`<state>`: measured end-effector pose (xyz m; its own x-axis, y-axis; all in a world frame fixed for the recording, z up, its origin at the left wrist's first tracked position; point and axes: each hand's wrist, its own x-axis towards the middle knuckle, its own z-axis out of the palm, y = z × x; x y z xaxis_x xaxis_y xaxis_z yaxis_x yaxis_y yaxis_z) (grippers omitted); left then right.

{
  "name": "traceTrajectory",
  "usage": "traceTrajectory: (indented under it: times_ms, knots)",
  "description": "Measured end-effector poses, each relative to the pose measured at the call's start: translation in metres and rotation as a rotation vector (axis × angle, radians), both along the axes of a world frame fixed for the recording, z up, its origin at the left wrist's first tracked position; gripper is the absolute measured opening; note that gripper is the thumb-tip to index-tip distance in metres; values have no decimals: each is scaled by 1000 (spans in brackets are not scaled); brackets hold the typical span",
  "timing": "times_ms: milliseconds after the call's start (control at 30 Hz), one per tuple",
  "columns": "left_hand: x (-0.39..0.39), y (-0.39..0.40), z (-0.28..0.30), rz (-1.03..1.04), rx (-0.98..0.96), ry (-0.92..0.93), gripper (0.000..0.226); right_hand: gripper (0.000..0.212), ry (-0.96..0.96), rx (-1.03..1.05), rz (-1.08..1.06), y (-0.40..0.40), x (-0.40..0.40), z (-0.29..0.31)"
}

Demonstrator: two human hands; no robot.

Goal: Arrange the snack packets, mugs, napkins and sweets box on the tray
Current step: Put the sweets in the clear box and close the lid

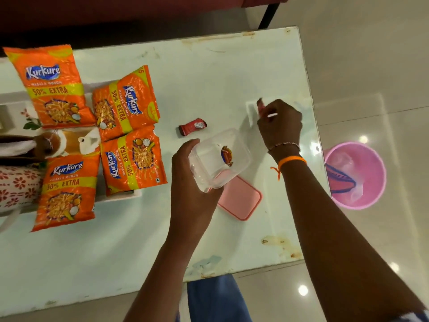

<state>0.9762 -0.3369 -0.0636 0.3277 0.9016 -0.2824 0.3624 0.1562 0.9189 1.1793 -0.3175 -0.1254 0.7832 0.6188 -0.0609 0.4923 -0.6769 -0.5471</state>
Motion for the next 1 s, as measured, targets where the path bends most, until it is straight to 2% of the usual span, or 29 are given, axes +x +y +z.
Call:
traceTrajectory:
  times_ms: [67,167,233,333,367,500,600,700,767,867,933,1000]
  knots:
    - [0,-6,1,8,-2,14,78,8,95,155,-102,-12,-7,15]
    - [-1,-14,4,30,36,59,77,6,195,314,-108,-34,-31,47]
    - [-3,-18,5,52,33,60,77,8,343,277,27,-48,-52,66]
    - [-14,-21,9,80,18,48,78,12,613,35,360,-56,-73,85]
    - [-19,-22,10,86,8,39,78,10,603,-12,408,-54,-75,86]
    - [-36,-28,14,83,-8,46,78,14,369,41,263,-15,-79,74]
    - [-46,-37,15,69,6,87,80,22,255,-14,417,22,-90,56]
    - [-56,-42,14,82,-8,108,81,34,237,-134,577,46,-98,32]
    - [-61,-44,13,89,-10,112,81,32,190,-226,623,52,-98,18]
    - [-65,-45,13,113,-9,94,80,16,91,-294,571,47,-89,9]
    - [-62,-43,12,119,15,83,79,17,64,-315,495,37,-77,8]
    - [-57,-42,10,130,29,64,78,21,100,-235,342,26,-67,13]
